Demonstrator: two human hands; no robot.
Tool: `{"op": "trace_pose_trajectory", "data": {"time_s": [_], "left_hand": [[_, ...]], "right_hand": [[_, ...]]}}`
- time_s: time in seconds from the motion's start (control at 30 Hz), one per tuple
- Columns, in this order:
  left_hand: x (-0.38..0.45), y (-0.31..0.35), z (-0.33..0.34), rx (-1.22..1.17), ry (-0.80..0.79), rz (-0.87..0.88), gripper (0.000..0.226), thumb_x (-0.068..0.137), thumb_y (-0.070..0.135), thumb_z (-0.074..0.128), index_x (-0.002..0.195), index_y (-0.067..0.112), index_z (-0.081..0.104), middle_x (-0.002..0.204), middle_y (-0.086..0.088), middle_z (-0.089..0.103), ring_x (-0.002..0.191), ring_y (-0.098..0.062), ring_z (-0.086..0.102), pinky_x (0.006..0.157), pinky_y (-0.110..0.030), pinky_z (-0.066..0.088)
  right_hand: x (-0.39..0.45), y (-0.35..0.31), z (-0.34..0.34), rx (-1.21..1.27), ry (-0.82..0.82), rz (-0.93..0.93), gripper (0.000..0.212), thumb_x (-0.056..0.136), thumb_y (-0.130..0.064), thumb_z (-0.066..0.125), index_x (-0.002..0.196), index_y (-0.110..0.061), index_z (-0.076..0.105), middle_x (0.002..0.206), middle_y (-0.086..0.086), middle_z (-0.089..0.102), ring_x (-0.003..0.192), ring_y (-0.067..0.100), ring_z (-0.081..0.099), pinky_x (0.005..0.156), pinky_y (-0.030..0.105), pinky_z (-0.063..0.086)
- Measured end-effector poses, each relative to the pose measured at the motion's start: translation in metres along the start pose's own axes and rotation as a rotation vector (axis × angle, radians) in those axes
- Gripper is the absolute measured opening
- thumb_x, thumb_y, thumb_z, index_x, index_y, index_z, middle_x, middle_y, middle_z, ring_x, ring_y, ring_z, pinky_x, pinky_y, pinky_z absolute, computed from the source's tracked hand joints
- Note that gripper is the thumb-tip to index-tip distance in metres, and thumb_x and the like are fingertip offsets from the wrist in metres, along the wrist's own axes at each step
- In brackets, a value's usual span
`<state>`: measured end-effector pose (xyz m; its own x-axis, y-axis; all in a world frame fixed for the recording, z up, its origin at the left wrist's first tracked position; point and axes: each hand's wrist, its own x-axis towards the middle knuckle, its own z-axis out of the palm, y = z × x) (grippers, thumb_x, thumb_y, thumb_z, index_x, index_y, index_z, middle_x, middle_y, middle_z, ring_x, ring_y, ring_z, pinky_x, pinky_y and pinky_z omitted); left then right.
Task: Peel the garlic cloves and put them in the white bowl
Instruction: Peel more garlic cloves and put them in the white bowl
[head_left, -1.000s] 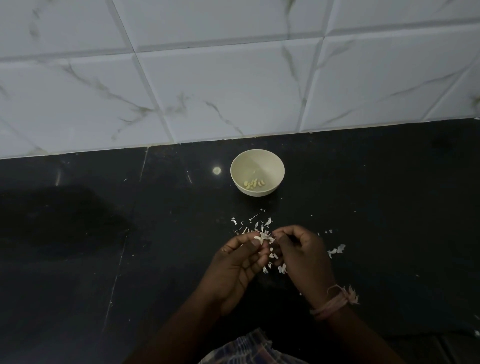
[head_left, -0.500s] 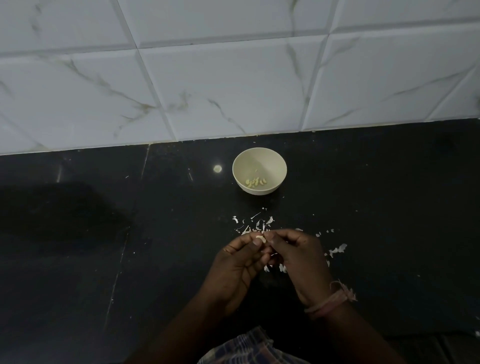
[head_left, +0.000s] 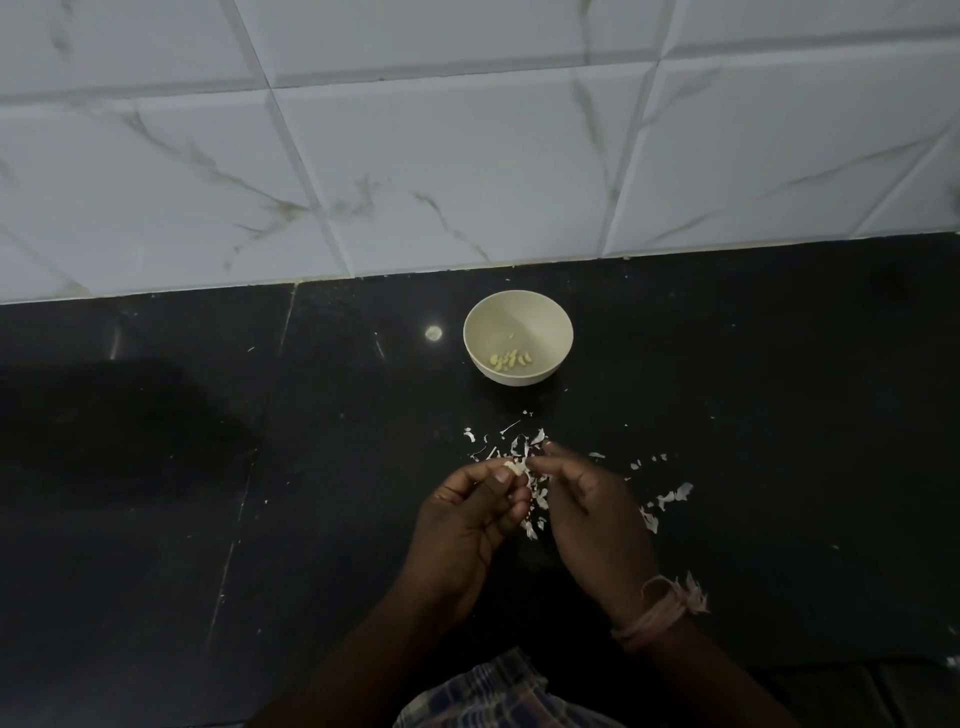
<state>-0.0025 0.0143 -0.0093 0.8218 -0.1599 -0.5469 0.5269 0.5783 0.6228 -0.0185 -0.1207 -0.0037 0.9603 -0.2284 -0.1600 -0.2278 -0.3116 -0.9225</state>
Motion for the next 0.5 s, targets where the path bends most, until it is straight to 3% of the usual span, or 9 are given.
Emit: {"op": "trace_pose_trajectory", "data": {"time_s": [0.07,0.2,0.3,0.37,0.43,0.5], "left_hand": [[0.0004,0.0002,-0.0009,-0.007,-0.007,0.022,0.026,0.081,0.009,0.069,0.105,0.000,0.070,0.096,-0.016,0.074,0.084,-0.020,0.072,0.076,-0.026,0.062],[-0.0008,0.0015,-0.0003,-0.019,-0.012,0.030,0.027,0.082,0.009,0.069,0.107,0.000,0.070,0.099,-0.017,0.074,0.088,-0.021,0.072,0.078,-0.027,0.061],[-0.0011,0.0022,0.0009,-0.028,-0.001,0.047,0.025,0.083,0.008,0.069,0.107,0.003,0.069,0.097,-0.016,0.073,0.085,-0.021,0.072,0.075,-0.026,0.061],[-0.0012,0.0026,0.0021,-0.035,-0.002,0.054,0.027,0.083,0.009,0.068,0.109,0.004,0.072,0.097,-0.015,0.074,0.085,-0.020,0.072,0.076,-0.026,0.061],[-0.0021,0.0033,0.0031,-0.040,-0.001,0.056,0.027,0.081,0.010,0.069,0.107,0.004,0.073,0.098,-0.015,0.075,0.086,-0.020,0.072,0.077,-0.026,0.061],[-0.0023,0.0035,0.0035,-0.055,0.003,0.056,0.028,0.082,0.009,0.068,0.108,0.003,0.073,0.102,-0.016,0.075,0.089,-0.021,0.073,0.079,-0.026,0.061]], "right_hand": [[-0.0024,-0.0026,0.0009,0.008,0.055,-0.049,0.026,0.099,-0.011,0.060,0.110,-0.031,0.074,0.123,-0.021,0.066,0.117,-0.007,0.059,0.102,0.019,0.047],[-0.0025,-0.0053,-0.0011,-0.135,0.075,-0.128,0.035,0.101,-0.012,0.054,0.131,-0.027,0.066,0.124,-0.018,0.068,0.116,-0.006,0.060,0.101,0.020,0.049],[-0.0011,-0.0032,-0.0035,-0.277,0.139,-0.177,0.025,0.097,-0.018,0.065,0.120,-0.024,0.070,0.109,-0.012,0.075,0.100,0.001,0.069,0.089,0.027,0.056],[0.0000,-0.0035,-0.0059,-0.337,0.157,-0.207,0.018,0.093,-0.019,0.070,0.111,-0.022,0.073,0.102,-0.009,0.075,0.091,-0.001,0.066,0.083,0.019,0.052],[0.0006,-0.0044,-0.0058,-0.356,0.170,-0.303,0.016,0.091,-0.009,0.070,0.103,-0.018,0.076,0.107,-0.005,0.073,0.096,-0.003,0.061,0.086,0.010,0.045],[-0.0023,-0.0071,-0.0026,-0.285,0.162,-0.295,0.018,0.091,-0.008,0.069,0.105,-0.019,0.075,0.106,-0.009,0.069,0.096,-0.003,0.062,0.083,0.009,0.047]]}}
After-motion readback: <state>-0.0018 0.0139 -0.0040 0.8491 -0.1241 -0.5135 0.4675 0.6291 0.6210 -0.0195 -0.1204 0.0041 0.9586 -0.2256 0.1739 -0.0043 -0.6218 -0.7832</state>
